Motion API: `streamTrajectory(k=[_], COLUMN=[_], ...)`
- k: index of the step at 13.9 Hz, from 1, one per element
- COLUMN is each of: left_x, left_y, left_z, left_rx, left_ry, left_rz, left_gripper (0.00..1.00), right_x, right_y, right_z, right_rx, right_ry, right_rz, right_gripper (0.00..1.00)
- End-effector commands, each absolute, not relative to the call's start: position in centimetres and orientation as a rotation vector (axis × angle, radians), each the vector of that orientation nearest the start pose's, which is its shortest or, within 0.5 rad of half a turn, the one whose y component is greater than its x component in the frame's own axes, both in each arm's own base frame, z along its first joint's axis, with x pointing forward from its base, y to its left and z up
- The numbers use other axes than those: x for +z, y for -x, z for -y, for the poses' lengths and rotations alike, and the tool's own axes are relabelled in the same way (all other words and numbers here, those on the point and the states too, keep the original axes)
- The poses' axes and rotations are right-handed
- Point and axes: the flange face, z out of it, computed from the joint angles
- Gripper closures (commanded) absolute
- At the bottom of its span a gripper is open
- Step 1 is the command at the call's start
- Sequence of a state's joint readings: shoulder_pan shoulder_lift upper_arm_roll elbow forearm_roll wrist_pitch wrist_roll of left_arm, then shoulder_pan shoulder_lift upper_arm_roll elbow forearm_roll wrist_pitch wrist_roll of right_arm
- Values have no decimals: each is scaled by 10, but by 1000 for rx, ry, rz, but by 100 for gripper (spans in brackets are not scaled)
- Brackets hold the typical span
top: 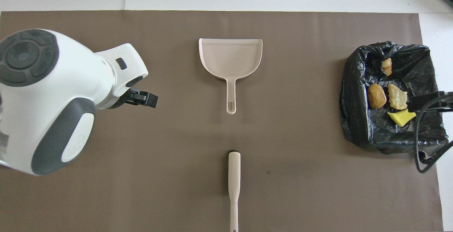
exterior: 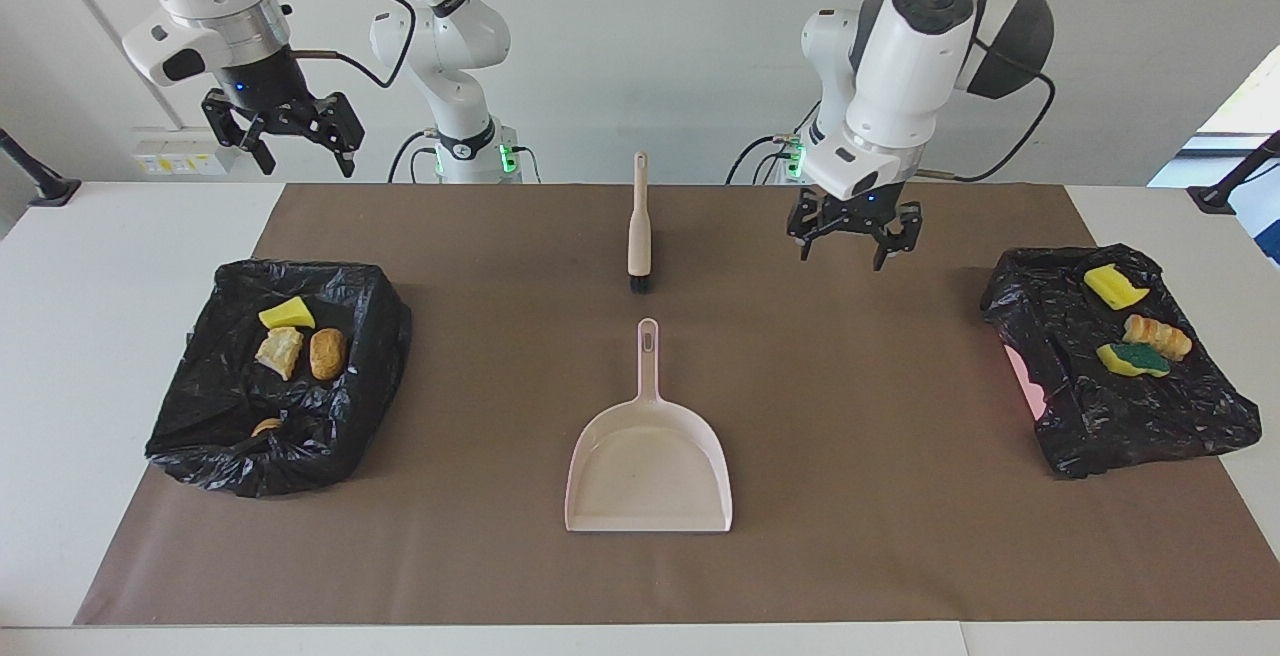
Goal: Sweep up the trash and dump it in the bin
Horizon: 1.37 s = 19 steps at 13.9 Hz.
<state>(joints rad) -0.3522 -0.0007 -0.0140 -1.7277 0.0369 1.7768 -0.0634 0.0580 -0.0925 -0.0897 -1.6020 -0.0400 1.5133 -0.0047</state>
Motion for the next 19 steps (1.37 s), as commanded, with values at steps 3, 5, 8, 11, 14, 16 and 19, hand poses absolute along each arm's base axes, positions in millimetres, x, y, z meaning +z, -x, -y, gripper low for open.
streamTrajectory(k=[3,5,8,11,14,16,19], left_x=[624,654,676,691,692,690,690], left_y=[-523,-526,-524,-526,-515,-510,-511], left_z=[115,86,62,55,54,55,52], left_rx=[-53,-48,25,52,44,40,25], left_ry=[3056,3070,3122,3131,3139,3138,3135], left_rz=[-547,-524,-489,-472,-448,-452,-442], left_gripper=[0,0,0,0,0,0,0], right_x=[653,652,652,652,652,652,652], right_y=[-518,-518,-518,-518,-518,-518,-518], right_z=[24,24,24,24,24,24,23], right_rx=[-26,-23,-23,-23,-23,-23,-24], right_ry=[3150,3150,3150,3150,3150,3150,3139], right_rz=[-27,-22,-22,-20,-20,-20,-21], right_gripper=[0,0,0,0,0,0,0])
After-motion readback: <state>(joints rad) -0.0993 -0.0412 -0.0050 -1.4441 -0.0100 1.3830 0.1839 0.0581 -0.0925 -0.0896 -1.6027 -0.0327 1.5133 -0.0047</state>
